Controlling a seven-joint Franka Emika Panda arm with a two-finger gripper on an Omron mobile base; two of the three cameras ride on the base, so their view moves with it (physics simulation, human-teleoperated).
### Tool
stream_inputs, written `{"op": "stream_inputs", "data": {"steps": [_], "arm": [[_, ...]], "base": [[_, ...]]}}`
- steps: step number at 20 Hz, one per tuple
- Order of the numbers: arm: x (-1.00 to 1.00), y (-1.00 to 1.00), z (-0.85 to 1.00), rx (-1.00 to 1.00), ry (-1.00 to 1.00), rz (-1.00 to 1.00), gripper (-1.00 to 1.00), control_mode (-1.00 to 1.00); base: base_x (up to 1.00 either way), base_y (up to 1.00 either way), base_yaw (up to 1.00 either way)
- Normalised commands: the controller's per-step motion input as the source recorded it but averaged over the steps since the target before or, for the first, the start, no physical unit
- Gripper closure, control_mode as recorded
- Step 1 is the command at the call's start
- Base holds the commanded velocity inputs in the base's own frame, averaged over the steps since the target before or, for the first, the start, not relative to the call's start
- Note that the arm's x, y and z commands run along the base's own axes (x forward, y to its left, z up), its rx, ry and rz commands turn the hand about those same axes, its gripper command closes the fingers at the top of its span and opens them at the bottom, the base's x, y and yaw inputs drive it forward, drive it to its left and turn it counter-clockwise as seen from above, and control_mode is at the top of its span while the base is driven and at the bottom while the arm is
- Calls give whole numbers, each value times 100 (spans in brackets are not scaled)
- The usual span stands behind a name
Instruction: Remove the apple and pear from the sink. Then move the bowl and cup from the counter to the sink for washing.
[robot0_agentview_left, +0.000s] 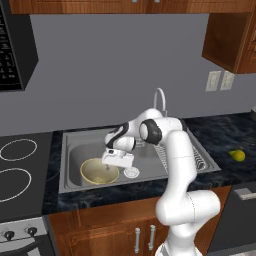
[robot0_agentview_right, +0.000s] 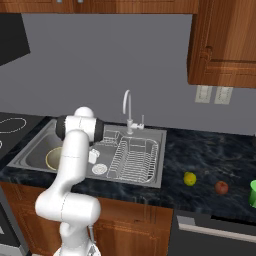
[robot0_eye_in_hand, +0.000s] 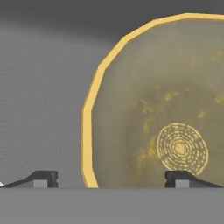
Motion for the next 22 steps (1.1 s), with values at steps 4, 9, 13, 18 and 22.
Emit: {"op": "stream_inputs", "data": {"steps": [4,9,13,18,22], "arm": [[0,0,34,0,2,0,-100,-100],[-3,0,38,0,3,0,-100,-100],[-15,0,35,0,5,0,-100,-100],[-22,-1,32,0,3,0,-100,-100],[-26,-4,29,0,1,-1,-100,-100]], "base": [[0,0,0],[0,0,0],[0,0,0],[0,0,0],[0,0,0]]}}
